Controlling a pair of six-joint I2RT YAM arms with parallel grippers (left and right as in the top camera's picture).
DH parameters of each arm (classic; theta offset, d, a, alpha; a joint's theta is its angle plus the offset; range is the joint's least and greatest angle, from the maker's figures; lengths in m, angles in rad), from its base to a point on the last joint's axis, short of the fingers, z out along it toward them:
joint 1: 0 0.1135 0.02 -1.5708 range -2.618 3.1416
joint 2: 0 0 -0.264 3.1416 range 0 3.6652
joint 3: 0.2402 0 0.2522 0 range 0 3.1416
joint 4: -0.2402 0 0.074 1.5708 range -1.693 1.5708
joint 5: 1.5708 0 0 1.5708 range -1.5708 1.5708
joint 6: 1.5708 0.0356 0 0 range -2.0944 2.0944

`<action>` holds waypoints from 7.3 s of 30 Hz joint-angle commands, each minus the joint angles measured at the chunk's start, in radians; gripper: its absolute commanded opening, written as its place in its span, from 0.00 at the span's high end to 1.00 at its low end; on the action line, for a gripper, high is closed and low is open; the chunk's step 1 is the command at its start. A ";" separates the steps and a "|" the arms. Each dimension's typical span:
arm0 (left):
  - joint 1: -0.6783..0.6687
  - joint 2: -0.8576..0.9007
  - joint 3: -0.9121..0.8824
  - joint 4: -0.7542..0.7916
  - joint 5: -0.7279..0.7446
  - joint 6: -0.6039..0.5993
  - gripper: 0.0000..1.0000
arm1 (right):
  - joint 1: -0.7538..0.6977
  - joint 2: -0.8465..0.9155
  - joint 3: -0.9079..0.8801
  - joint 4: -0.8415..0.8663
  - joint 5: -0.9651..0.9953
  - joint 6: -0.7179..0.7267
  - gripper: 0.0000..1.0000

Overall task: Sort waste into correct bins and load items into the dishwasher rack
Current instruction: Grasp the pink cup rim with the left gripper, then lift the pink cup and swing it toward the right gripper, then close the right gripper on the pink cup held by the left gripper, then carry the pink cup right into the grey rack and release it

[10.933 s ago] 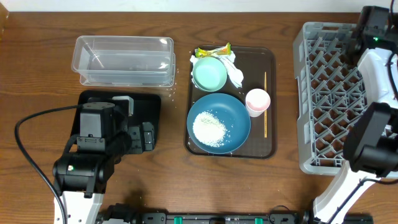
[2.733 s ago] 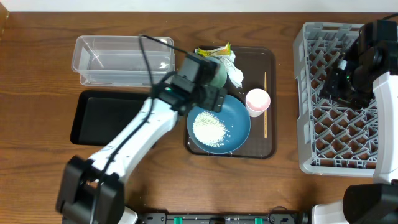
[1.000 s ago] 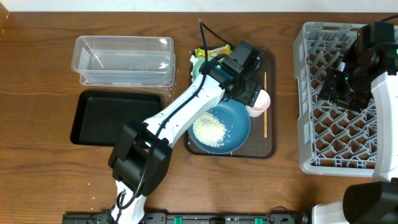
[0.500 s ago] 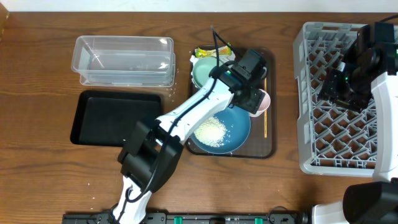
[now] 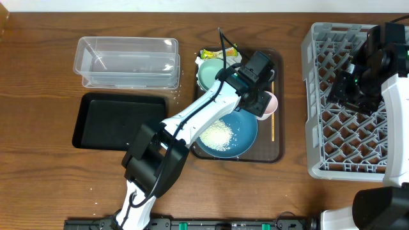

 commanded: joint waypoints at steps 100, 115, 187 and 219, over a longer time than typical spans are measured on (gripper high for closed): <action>0.483 -0.307 -0.056 0.015 1.221 -0.103 0.94 | 0.080 -0.008 -0.008 0.166 -1.093 -0.839 0.01; 0.428 -0.307 -0.056 0.016 1.221 -0.106 0.94 | 0.121 -0.008 -0.008 0.190 -1.179 -0.840 0.10; 0.425 -0.307 -0.056 0.026 1.217 -0.107 0.94 | 0.214 -0.008 -0.008 0.209 -1.175 -0.997 0.31; 0.510 -0.409 -0.056 -0.525 -0.042 0.033 0.30 | 0.059 -0.008 0.002 0.053 -0.110 -0.209 0.58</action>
